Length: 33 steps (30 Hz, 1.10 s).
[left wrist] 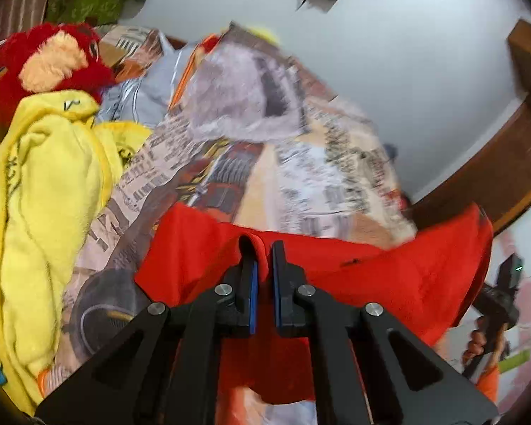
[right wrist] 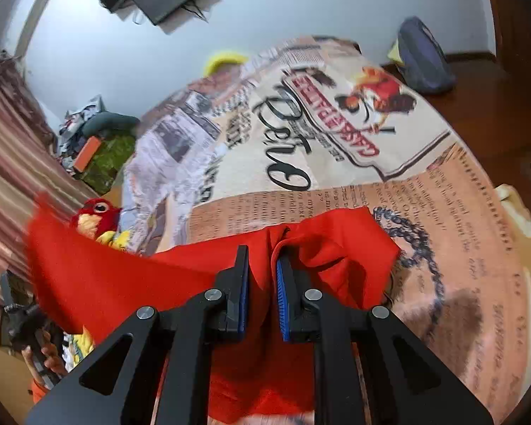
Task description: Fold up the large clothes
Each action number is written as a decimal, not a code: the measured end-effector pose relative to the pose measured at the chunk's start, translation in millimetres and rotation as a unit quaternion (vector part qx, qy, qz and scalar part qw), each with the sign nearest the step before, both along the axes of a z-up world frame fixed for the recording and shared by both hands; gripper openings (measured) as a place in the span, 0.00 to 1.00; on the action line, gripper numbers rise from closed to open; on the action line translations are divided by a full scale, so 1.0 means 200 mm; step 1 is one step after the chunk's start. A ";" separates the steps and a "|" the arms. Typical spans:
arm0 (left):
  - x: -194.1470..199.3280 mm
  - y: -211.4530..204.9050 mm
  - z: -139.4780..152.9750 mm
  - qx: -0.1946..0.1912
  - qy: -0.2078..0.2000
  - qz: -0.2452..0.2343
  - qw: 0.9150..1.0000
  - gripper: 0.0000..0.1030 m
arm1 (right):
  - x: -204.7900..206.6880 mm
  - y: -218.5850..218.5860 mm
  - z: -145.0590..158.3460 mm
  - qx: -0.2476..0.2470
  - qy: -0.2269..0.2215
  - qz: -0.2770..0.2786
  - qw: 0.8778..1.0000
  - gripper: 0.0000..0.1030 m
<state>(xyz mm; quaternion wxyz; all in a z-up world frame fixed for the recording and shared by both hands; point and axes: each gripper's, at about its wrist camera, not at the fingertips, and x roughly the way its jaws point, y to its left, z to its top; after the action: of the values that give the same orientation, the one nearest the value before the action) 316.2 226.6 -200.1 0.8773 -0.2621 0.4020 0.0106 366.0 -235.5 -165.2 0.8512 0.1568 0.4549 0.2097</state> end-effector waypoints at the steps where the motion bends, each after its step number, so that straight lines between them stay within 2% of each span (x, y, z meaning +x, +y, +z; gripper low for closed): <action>1: 0.04 0.00 -0.06 0.009 0.015 0.000 1.000 0.06 | 0.03 0.00 -0.03 -0.002 0.007 -0.001 1.000 0.12; 3: 0.10 -0.01 -0.16 0.031 0.043 0.000 0.999 0.05 | 0.08 0.00 -0.11 -0.006 0.022 -0.006 1.000 0.13; 6: 0.14 -0.02 -0.30 0.101 0.086 0.016 0.991 0.05 | 0.11 -0.04 -0.18 -0.002 0.039 -0.013 0.999 0.13; 11: 0.09 0.04 -0.38 0.085 0.102 0.013 0.991 0.05 | 0.08 -0.13 -0.13 0.018 0.034 -0.033 0.999 0.21; 15: 0.01 0.06 -0.32 0.091 0.092 0.014 0.991 0.06 | 0.01 -0.18 0.02 -0.037 -0.022 -0.082 0.996 0.22; 17: -0.03 0.05 -0.27 0.098 0.085 0.014 0.991 0.06 | -0.02 -0.20 0.09 -0.044 -0.039 -0.079 0.995 0.22; 21: -0.07 -0.02 -0.17 0.109 0.070 -0.002 0.992 0.06 | -0.12 -0.15 0.17 -0.070 -0.049 -0.035 0.996 0.22; 26: -0.09 -0.21 -0.06 0.126 0.046 -0.049 0.990 0.07 | -0.27 0.03 0.17 -0.094 -0.058 0.040 0.993 0.22; 29: -0.09 -0.35 -0.02 0.132 0.033 -0.087 0.987 0.19 | -0.35 0.14 0.13 -0.083 -0.049 0.095 0.991 0.22; 33: -0.07 -0.55 -0.02 0.152 0.020 -0.135 0.979 0.35 | -0.38 0.26 0.03 -0.076 -0.027 0.144 0.986 0.22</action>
<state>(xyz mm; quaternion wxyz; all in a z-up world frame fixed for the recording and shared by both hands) 302.8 116.0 -203.8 0.8922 -0.0687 0.4444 -0.0416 290.4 -183.4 -158.8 0.8336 0.0187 0.4641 0.2990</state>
